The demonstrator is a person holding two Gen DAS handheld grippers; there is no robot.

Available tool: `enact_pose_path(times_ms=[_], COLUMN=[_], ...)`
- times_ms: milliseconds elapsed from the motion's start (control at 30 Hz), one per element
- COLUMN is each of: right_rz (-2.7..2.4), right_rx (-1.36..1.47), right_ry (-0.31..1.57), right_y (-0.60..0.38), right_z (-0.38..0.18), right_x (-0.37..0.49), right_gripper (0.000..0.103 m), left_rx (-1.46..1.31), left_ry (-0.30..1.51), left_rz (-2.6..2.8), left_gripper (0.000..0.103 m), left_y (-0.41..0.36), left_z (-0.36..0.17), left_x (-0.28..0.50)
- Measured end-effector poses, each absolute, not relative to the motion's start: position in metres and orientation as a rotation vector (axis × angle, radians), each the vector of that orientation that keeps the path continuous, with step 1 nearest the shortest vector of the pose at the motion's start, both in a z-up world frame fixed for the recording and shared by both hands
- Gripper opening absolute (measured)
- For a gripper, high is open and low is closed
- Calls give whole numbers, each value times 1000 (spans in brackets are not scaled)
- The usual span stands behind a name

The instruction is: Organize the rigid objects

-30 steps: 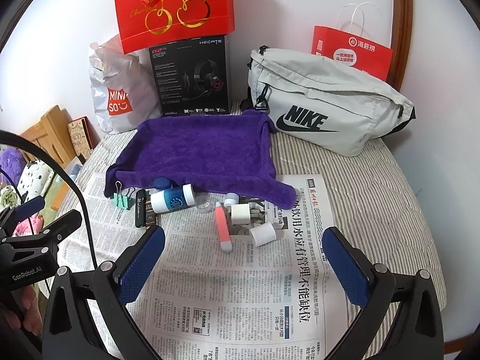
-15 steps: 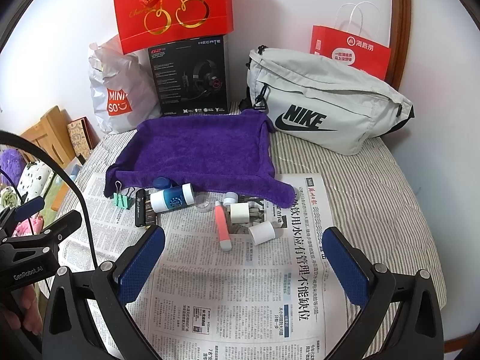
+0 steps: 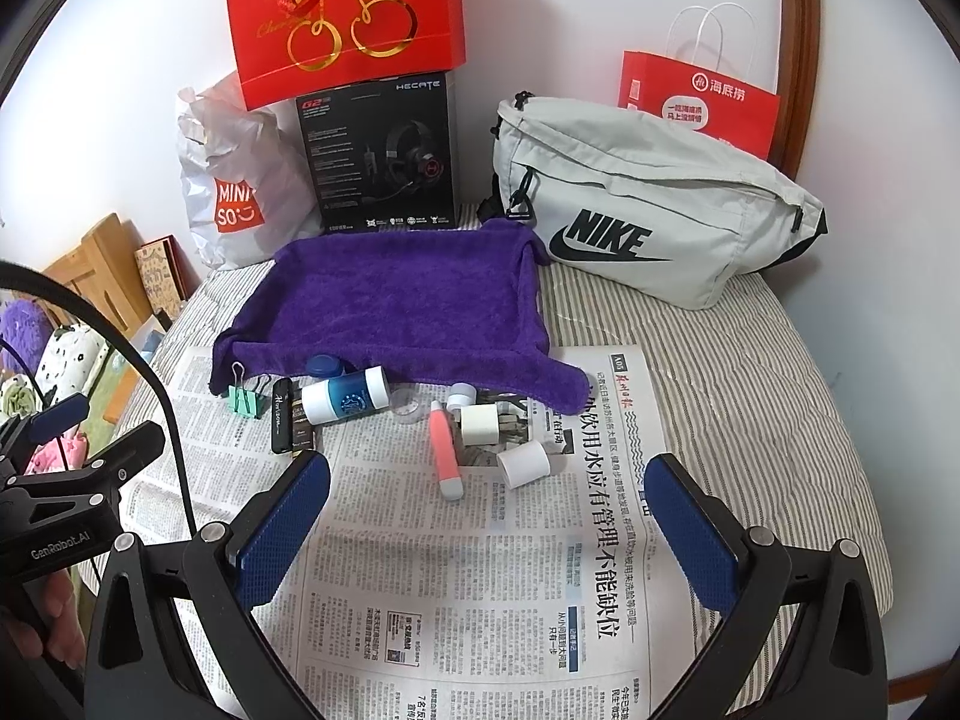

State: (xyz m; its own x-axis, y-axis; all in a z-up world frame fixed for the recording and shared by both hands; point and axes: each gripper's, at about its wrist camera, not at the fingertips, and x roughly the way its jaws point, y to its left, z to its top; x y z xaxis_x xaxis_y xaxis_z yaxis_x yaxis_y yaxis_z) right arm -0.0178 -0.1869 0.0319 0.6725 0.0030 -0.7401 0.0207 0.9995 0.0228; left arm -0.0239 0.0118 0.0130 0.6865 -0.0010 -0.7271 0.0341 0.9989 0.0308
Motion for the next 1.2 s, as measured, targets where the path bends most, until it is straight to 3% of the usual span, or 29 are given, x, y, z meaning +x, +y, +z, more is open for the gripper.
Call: enact_pose_path(times_ms=[867, 1200], right_rz=[-12, 1], right_rx=[18, 56], right_ry=[842, 867], right_y=[-188, -199], right_z=[32, 10], right_x=[-13, 6], right_gripper=[103, 103], left_rx=[36, 64], left_ry=[804, 866], left_rz=[-28, -19], left_gripper=[103, 103], left_y=[14, 33], left_z=[14, -24], left_x=[-23, 12])
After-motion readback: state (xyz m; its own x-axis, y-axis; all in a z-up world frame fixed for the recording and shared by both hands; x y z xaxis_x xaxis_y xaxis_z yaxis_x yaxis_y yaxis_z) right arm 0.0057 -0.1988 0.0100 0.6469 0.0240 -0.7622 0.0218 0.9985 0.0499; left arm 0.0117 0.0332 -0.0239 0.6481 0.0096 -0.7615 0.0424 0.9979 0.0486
